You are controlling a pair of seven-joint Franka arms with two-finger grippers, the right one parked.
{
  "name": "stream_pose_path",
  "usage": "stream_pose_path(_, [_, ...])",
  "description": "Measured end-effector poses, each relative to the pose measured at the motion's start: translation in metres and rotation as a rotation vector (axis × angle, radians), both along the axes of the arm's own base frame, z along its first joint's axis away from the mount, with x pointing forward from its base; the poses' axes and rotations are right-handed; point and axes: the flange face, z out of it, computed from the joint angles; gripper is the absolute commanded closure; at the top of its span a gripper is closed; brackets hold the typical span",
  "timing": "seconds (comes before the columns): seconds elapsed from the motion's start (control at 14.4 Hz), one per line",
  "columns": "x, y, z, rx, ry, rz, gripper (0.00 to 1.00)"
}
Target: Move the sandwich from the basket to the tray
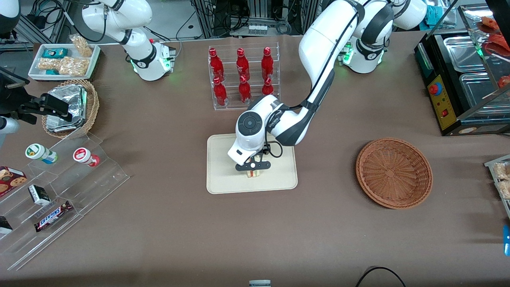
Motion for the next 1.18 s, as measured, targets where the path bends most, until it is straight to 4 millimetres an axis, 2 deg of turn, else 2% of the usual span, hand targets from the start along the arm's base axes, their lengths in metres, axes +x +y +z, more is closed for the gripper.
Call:
stream_pose_path(0.14, [0.002, 0.003, 0.022, 0.008, 0.004, 0.001, 0.0])
stream_pose_path(0.28, [0.004, 0.015, 0.059, 0.039, 0.023, 0.011, 0.0])
stream_pose_path(0.42, [0.01, 0.044, 0.107, 0.091, 0.054, 0.037, 0.0])
stream_pose_path(0.56, [0.022, 0.086, 0.154, 0.134, 0.062, 0.085, 0.0])
stream_pose_path(0.63, [0.029, 0.107, 0.168, 0.143, 0.059, 0.103, 0.0])
stream_pose_path(0.7, [0.036, 0.128, 0.175, 0.153, 0.057, 0.116, 0.0])
stream_pose_path(0.83, [0.048, 0.162, 0.171, 0.177, 0.067, 0.122, 0.0])
stream_pose_path(1.04, [0.061, 0.2, 0.165, 0.2, 0.077, 0.132, 0.0])
stream_pose_path(1.18, [0.065, 0.224, 0.173, 0.201, 0.076, 0.137, 0.0])
